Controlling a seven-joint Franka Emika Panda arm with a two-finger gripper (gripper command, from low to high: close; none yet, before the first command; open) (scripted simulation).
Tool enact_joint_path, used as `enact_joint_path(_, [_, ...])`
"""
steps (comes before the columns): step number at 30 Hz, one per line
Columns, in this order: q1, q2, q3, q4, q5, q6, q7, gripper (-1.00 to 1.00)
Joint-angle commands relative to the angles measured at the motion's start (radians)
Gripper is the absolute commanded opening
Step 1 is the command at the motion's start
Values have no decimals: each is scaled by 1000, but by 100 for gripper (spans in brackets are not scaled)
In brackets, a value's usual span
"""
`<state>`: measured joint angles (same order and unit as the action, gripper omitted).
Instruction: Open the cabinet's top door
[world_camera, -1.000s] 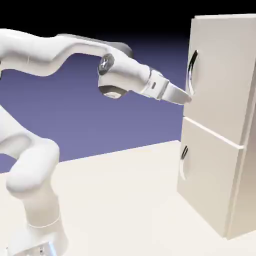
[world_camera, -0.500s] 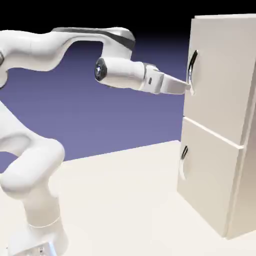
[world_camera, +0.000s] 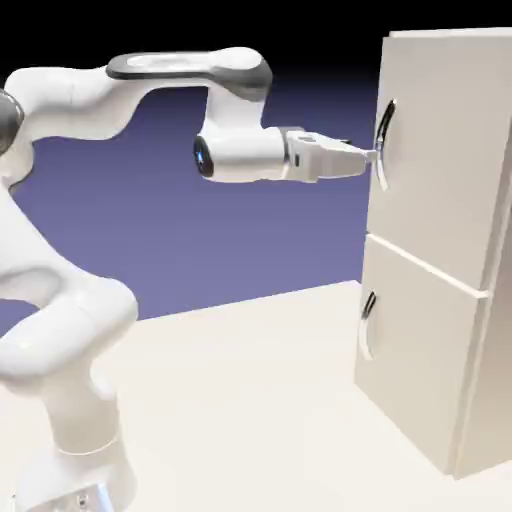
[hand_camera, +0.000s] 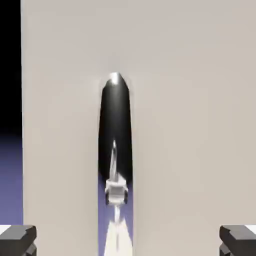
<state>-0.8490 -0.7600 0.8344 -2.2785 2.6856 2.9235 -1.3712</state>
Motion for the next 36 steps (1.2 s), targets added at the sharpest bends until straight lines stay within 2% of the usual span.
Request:
enact_joint_path(1, [0, 0, 0, 0, 0, 0, 0, 0])
enact_joint_path(7, [-188, 97, 145, 137, 45, -16, -45, 0])
enact_joint_path(8, [-188, 97, 145, 137, 45, -16, -45, -100])
enact_joint_path(15, [30, 91, -55, -4, -139, -134, 41, -100])
enact_joint_path(23, [245, 3, -345, -211, -464, -388, 209, -100])
enact_joint_path(29, [302, -59, -557, -317, -714, -645, 293, -100])
enact_joint_path(36, [299, -46, -781, -340, -969, -949, 321, -100])
